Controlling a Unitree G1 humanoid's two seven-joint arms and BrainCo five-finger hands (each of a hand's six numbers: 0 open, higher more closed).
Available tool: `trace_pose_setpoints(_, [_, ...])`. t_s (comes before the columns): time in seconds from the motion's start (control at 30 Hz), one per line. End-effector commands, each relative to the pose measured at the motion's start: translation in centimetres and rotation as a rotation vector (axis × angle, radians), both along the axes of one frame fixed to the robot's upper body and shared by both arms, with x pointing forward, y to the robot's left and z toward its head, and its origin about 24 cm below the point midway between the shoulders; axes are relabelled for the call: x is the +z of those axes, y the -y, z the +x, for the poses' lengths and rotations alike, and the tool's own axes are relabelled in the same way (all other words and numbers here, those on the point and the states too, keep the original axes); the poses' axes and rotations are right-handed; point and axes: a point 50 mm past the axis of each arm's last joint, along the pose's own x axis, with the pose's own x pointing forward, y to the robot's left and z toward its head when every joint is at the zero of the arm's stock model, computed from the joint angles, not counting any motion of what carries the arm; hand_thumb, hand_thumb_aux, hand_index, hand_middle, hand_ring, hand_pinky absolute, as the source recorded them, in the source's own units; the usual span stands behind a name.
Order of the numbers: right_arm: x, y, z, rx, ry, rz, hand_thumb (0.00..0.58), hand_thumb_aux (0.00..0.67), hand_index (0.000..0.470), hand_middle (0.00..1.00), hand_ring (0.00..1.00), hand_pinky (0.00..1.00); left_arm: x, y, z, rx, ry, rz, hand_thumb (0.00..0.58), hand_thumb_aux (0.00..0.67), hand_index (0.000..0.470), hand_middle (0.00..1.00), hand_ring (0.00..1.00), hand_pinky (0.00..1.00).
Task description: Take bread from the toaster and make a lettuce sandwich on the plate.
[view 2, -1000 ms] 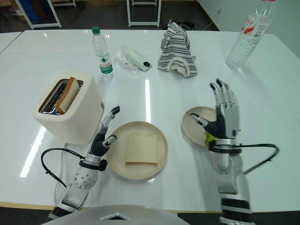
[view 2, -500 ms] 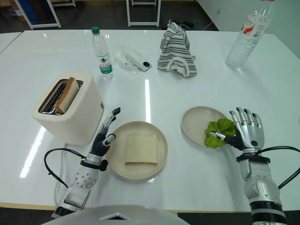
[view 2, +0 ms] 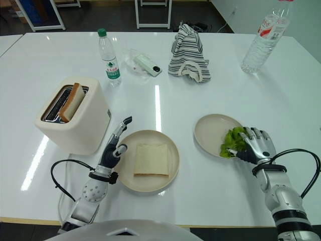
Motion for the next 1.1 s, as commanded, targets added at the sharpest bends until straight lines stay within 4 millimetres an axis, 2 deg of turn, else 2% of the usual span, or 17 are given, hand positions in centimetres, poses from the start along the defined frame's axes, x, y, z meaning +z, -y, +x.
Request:
trace_pose_setpoints(0.03, [-0.6, 0.2, 0.0, -0.002, -0.077, 0.006, 0.487, 0.402, 0.282, 0.0, 0.0, 0.0, -0.3, 0.1, -0.2, 0.0, -0.018, 0.008, 0.0, 0.0, 0.0, 0.0, 0.0, 0.0])
trace_pose_setpoints(0.1, [-0.7, 0.1, 0.0, -0.003, -0.099, 0.012, 0.524, 0.462, 0.324, 0.0, 0.0, 0.0, -0.3, 0.1, -0.2, 0.0, -0.019, 0.008, 0.0, 0.0, 0.0, 0.0, 0.0, 0.0])
trace_pose_setpoints(0.23, [-0.8, 0.0, 0.2, -0.002, -0.133, 0.016, 0.558, 0.539, 0.378, 0.0, 0.0, 0.0, -0.3, 0.1, -0.3, 0.003, -0.021, 0.006, 0.0, 0.0, 0.0, 0.0, 0.0, 0.0])
trace_pose_setpoints(0.37, [-0.8, -0.2, 0.5, 0.003, -0.141, 0.016, 0.557, 0.536, 0.376, 0.0, 0.0, 0.0, -0.4, 0.1, -0.4, 0.001, -0.025, 0.005, 0.0, 0.0, 0.0, 0.0, 0.0, 0.0])
trace_pose_setpoints(0.47, [-0.8, -0.2, 0.7, 0.007, -0.141, 0.014, 0.536, 0.486, 0.341, 0.0, 0.0, 0.0, -0.5, 0.2, -0.4, 0.001, -0.029, 0.006, 0.0, 0.0, 0.0, 0.0, 0.0, 0.0])
trace_pose_setpoints(0.57, [-0.9, -0.3, 0.8, 0.018, -0.151, 0.01, 0.485, 0.399, 0.28, 0.0, 0.0, 0.0, -0.5, 0.2, -0.5, 0.001, -0.033, 0.006, 0.0, 0.0, 0.0, 0.0, 0.0, 0.0])
trace_pose_setpoints(0.63, [-0.8, -0.3, 0.9, 0.024, -0.133, 0.011, 0.466, 0.373, 0.262, 0.0, 0.0, 0.0, -0.6, 0.2, -0.5, 0.0, -0.035, 0.005, 0.0, 0.0, 0.0, 0.0, 0.0, 0.0])
trace_pose_setpoints(0.67, [-0.5, -0.3, 1.0, 0.026, -0.115, 0.014, 0.405, 0.302, 0.212, 0.0, 0.0, 0.0, -0.6, 0.2, -0.5, 0.0, -0.035, 0.004, 0.0, 0.0, 0.0, 0.0, 0.0, 0.0])
trace_pose_setpoints(0.7, [-0.2, -0.3, 1.1, 0.029, -0.095, 0.015, 0.371, 0.268, 0.188, 0.0, 0.0, 0.0, -0.6, 0.2, -0.6, 0.0, -0.036, 0.004, 0.0, 0.0, 0.0, 0.0, 0.0, 0.0])
trace_pose_setpoints(0.73, [0.2, -0.4, 1.2, 0.034, -0.073, 0.015, 0.304, 0.208, 0.146, 0.0, 0.0, 0.0, -0.6, 0.2, -0.6, -0.001, -0.037, 0.004, 0.0, 0.0, 0.0, 0.0, 0.0, 0.0])
trace_pose_setpoints(0.93, [2.2, -1.3, 2.1, 0.085, 0.035, 0.011, 0.275, 0.184, 0.129, 0.0, 0.0, 0.0, -0.8, 0.4, -0.7, -0.004, -0.044, 0.003, 0.0, 0.0, 0.0, 0.0, 0.0, 0.0])
trace_pose_setpoints(1.1, [2.2, -1.7, 2.8, 0.098, 0.044, 0.021, 0.288, 0.194, 0.136, 0.0, 0.0, 0.0, -0.9, 0.5, -0.7, -0.008, -0.049, 0.004, 0.0, 0.0, 0.0, 0.0, 0.0, 0.0])
